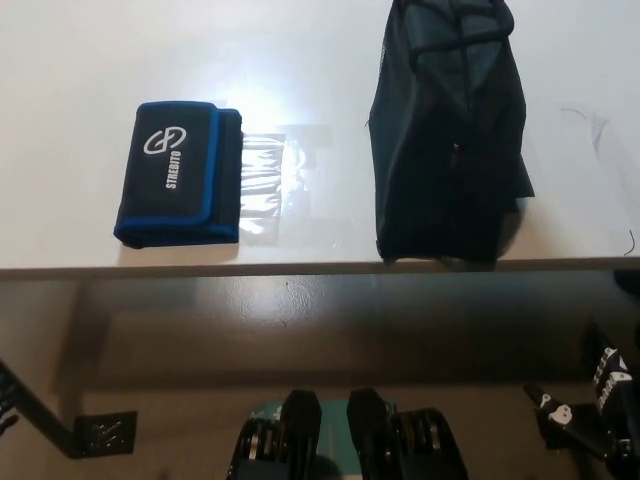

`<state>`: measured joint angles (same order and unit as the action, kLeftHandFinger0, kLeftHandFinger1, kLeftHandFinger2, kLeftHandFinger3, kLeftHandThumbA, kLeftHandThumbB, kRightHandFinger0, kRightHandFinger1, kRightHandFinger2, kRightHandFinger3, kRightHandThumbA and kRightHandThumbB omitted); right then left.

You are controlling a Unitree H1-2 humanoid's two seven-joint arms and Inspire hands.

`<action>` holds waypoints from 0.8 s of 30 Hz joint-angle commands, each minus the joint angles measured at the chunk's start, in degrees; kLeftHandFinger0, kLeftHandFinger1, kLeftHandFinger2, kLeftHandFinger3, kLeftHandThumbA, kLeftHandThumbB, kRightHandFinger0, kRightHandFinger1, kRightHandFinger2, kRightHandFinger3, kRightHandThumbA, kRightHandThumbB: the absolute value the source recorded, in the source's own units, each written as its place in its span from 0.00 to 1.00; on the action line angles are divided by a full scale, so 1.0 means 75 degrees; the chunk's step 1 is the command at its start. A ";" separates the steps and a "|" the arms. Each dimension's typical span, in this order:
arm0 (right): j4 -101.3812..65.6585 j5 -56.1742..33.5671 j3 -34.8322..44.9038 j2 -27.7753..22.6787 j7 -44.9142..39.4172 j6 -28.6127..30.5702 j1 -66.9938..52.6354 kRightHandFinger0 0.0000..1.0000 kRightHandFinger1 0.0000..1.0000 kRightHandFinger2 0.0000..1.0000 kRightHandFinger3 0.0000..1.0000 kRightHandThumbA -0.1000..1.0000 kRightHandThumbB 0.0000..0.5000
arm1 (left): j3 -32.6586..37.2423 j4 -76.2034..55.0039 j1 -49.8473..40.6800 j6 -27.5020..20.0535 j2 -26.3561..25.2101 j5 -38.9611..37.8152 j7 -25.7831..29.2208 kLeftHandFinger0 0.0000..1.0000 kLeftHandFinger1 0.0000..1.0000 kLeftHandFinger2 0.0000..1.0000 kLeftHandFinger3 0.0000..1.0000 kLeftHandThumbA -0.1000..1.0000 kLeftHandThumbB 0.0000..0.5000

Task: Use both hands to pick up the lunch bag on the right hand side and smoothly move it near the note book on the left hand side

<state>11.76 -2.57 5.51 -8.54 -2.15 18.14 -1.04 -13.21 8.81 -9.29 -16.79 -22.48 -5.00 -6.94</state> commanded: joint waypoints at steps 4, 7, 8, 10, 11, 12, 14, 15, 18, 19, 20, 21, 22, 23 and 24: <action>-0.1231 -0.0082 0.0072 -0.0204 -0.0090 0.0426 -0.0073 1.00 1.00 1.00 1.00 0.99 0.41 | 0.0146 -0.1495 -0.0187 -0.0330 -0.0364 -0.0203 -0.0476 1.00 1.00 1.00 1.00 1.00 0.55; -0.1772 -0.0197 0.0101 -0.0246 -0.0123 0.0424 -0.0151 1.00 1.00 1.00 1.00 1.00 0.42 | 0.0177 -0.2404 -0.0297 -0.0185 -0.0299 -0.0378 -0.0522 1.00 1.00 1.00 1.00 1.00 0.58; -0.1974 -0.0194 0.0122 -0.0258 -0.0107 0.0356 -0.0181 1.00 1.00 1.00 1.00 1.00 0.44 | 0.0180 -0.2696 -0.0314 -0.0173 -0.0269 -0.0335 -0.0488 1.00 1.00 1.00 1.00 1.00 0.58; -0.2401 -0.0173 0.0170 -0.0273 -0.0067 0.0270 -0.0262 1.00 1.00 1.00 1.00 1.00 0.43 | 0.0170 -0.3329 -0.0318 -0.0181 -0.0220 -0.0251 -0.0432 1.00 1.00 1.00 1.00 1.00 0.58; -0.2454 -0.0178 0.0180 -0.0281 -0.0063 0.0249 -0.0253 1.00 1.00 1.00 1.00 1.00 0.43 | 0.0173 -0.3410 -0.0300 -0.0152 -0.0207 -0.0237 -0.0424 1.00 1.00 1.00 1.00 1.00 0.58; -0.2656 -0.0219 0.0213 -0.0312 -0.0063 0.0226 -0.0255 1.00 1.00 1.00 1.00 1.00 0.41 | 0.0199 -0.3737 -0.0222 -0.0106 -0.0184 -0.0284 -0.0419 1.00 1.00 1.00 1.00 1.00 0.62; -0.2914 -0.0261 0.0266 -0.0355 -0.0065 0.0258 -0.0251 1.00 1.00 1.00 1.00 1.00 0.36 | 0.0242 -0.4271 -0.0079 0.0240 -0.0173 -0.0299 -0.0395 1.00 1.00 1.00 1.00 1.00 0.73; -0.3108 -0.0290 0.0312 -0.0380 -0.0053 0.0268 -0.0241 1.00 1.00 1.00 1.00 1.00 0.35 | 0.0301 -0.4596 0.0099 0.0426 -0.0193 -0.0370 -0.0407 1.00 1.00 1.00 1.00 1.00 0.74; -0.3495 -0.0270 0.0417 -0.0376 0.0046 0.0070 -0.0170 1.00 1.00 1.00 1.00 1.00 0.36 | 0.0408 -0.4890 0.0619 0.0587 -0.0214 -0.0303 -0.0403 1.00 1.00 1.00 1.00 1.00 0.73; -0.3674 -0.0292 0.0468 -0.0371 0.0085 -0.0021 -0.0113 1.00 1.00 1.00 1.00 0.99 0.35 | 0.0497 -0.4980 0.0960 0.0753 -0.0236 -0.0318 -0.0422 1.00 1.00 1.00 1.00 1.00 0.72; -0.3729 -0.0285 0.0490 -0.0359 0.0098 -0.0059 -0.0087 1.00 1.00 1.00 1.00 0.99 0.35 | 0.0529 -0.5009 0.1081 0.0837 -0.0242 -0.0316 -0.0424 1.00 1.00 1.00 1.00 1.00 0.74; -0.3813 -0.0283 0.0527 -0.0348 0.0132 -0.0129 -0.0041 1.00 1.00 1.00 1.00 0.99 0.35 | 0.0581 -0.5038 0.1291 0.0957 -0.0233 -0.0274 -0.0426 1.00 1.00 1.00 1.00 1.00 0.76; -0.3883 -0.0292 0.0560 -0.0340 0.0157 -0.0199 -0.0003 1.00 1.00 1.00 1.00 0.99 0.35 | 0.0620 -0.5061 0.1465 0.1059 -0.0217 -0.0223 -0.0430 1.00 1.00 1.00 1.00 1.00 0.76; -0.3890 -0.0329 0.0598 -0.0380 0.0156 -0.0214 0.0114 1.00 1.00 1.00 1.00 0.99 0.38 | 0.0702 -0.5036 0.1779 0.1128 -0.0195 -0.0159 -0.0454 1.00 1.00 1.00 1.00 1.00 0.76; -0.3876 -0.0364 0.0632 -0.0425 0.0142 -0.0230 0.0238 1.00 1.00 1.00 1.00 1.00 0.38 | 0.0775 -0.5027 0.2069 0.1230 -0.0170 -0.0089 -0.0468 1.00 1.00 1.00 1.00 1.00 0.76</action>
<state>-14.53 -3.43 8.58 -10.29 -1.93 18.06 -2.02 -8.75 -26.63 0.32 -12.16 -22.81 -6.08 -9.62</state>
